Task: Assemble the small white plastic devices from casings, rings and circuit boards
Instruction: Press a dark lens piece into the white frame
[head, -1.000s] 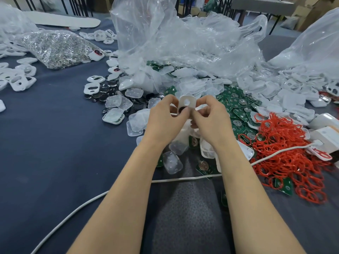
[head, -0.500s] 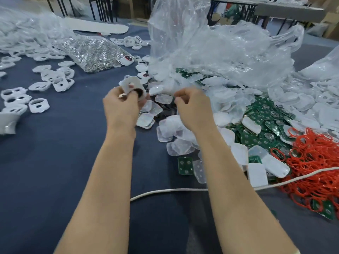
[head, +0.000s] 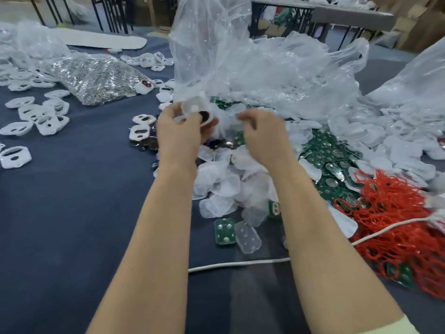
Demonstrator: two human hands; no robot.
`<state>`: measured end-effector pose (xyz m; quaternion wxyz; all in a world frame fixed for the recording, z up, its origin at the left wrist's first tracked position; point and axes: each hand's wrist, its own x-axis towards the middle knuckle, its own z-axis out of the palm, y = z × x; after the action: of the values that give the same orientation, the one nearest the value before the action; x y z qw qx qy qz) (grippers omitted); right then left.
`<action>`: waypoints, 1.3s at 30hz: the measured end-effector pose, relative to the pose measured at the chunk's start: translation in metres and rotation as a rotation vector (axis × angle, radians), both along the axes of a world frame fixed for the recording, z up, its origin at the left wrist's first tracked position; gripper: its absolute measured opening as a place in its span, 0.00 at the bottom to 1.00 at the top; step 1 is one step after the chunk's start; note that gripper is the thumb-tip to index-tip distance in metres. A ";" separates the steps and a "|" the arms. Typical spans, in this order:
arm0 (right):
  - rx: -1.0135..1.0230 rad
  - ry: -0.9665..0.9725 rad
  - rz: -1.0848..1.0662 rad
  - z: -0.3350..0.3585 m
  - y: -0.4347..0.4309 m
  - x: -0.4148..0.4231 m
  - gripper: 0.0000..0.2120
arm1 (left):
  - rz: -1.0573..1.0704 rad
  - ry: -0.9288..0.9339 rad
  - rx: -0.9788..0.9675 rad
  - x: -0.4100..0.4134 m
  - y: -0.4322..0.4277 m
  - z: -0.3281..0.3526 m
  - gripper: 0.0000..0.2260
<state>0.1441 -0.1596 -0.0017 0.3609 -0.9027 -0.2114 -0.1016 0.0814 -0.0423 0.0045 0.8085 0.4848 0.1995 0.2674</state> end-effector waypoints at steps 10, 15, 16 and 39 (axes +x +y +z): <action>0.225 -0.007 -0.337 0.026 -0.039 0.137 0.04 | -0.358 -0.020 0.090 0.115 -0.092 0.040 0.13; -0.095 0.295 -0.377 0.004 -0.034 0.183 0.11 | -0.327 0.119 0.054 0.168 -0.095 0.026 0.21; -0.103 0.320 -0.409 0.001 -0.033 0.186 0.12 | -0.308 0.123 0.037 0.174 -0.095 0.022 0.23; 0.806 0.325 -0.006 0.024 -0.080 0.050 0.13 | -0.345 0.114 0.232 0.067 -0.078 -0.001 0.10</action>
<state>0.1944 -0.2399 0.0225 0.7126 -0.6946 -0.0929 -0.0334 0.1482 -0.1204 0.0032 0.7683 0.6161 0.1268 0.1185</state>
